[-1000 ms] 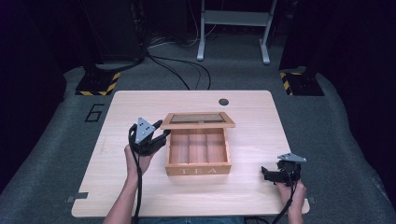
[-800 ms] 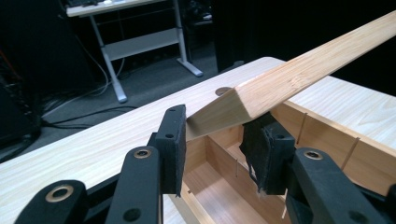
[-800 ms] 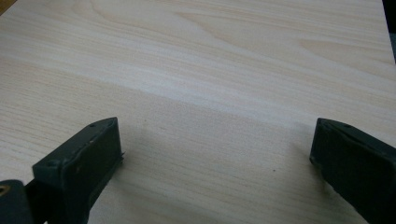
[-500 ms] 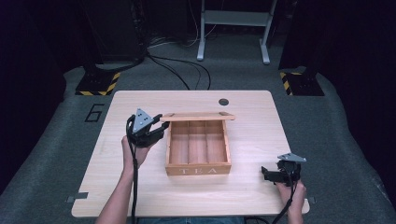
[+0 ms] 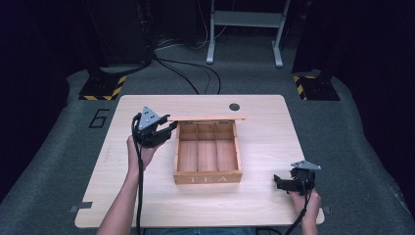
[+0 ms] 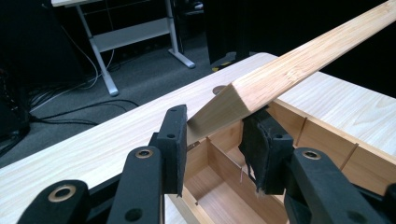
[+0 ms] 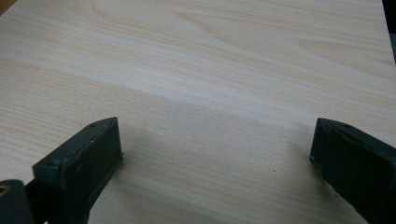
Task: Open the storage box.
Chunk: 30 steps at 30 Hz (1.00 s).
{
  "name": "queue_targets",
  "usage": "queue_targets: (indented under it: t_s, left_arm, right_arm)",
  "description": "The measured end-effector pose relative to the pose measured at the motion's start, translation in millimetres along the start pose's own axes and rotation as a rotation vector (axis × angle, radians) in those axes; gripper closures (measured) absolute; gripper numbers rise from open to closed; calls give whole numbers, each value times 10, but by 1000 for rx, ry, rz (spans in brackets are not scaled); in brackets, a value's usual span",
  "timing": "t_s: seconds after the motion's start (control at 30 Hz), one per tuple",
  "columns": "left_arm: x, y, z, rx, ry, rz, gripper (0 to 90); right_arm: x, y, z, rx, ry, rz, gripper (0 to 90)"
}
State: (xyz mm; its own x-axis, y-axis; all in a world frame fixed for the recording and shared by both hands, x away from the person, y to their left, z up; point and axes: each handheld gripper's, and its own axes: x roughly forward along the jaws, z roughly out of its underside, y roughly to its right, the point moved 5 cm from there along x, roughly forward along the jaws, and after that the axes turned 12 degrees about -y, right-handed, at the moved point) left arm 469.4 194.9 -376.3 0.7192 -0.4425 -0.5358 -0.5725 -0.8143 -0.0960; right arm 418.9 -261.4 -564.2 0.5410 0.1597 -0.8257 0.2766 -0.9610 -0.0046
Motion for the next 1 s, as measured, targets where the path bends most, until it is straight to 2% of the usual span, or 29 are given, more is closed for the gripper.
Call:
queue_targets:
  t_s: [1.0]
  left_arm:
    - [22,-68,-98,-5,-13,14,613]
  right_arm:
    - [-1,0,1,0,-2,0,17]
